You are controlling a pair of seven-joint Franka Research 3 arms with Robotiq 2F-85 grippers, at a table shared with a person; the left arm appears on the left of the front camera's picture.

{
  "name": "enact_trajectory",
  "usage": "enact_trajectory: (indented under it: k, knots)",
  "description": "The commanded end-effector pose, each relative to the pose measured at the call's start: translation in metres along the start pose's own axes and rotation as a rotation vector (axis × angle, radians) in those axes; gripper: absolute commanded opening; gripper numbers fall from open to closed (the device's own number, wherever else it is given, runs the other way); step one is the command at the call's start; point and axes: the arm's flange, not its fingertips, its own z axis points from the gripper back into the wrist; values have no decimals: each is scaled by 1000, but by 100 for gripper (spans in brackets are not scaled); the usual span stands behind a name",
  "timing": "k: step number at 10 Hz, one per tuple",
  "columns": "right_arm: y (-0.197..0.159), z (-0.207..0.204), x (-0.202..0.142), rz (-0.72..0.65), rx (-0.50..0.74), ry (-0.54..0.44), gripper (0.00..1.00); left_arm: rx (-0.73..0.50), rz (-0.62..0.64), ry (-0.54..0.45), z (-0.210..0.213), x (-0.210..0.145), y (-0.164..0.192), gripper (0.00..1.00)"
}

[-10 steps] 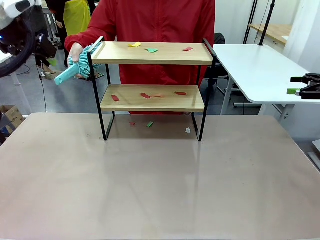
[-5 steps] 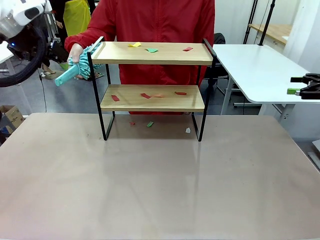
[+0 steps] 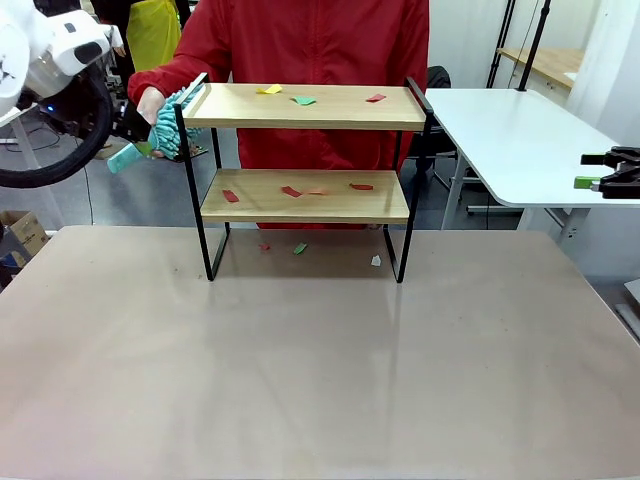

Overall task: Clean the shelf.
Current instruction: Pick up the Duster handed by the human.

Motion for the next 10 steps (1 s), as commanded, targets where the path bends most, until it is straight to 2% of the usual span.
enact_trajectory:
  k: [1,7,8,9,10]
  knots:
    - [3,-1,3,2,4,1,100,29,7,10,-8,7,-8,100]
    - [3,-1,3,2,4,1,100,54,17,15,-8,7,-4,100]
    - [3,-1,3,2,4,1,100,61,2,13,-8,6,-4,57]
    - [3,-1,3,2,4,1,100,52,13,30,-10,6,-3,44]
    - [3,-1,3,2,4,1,100,55,15,44,-13,5,-2,1]
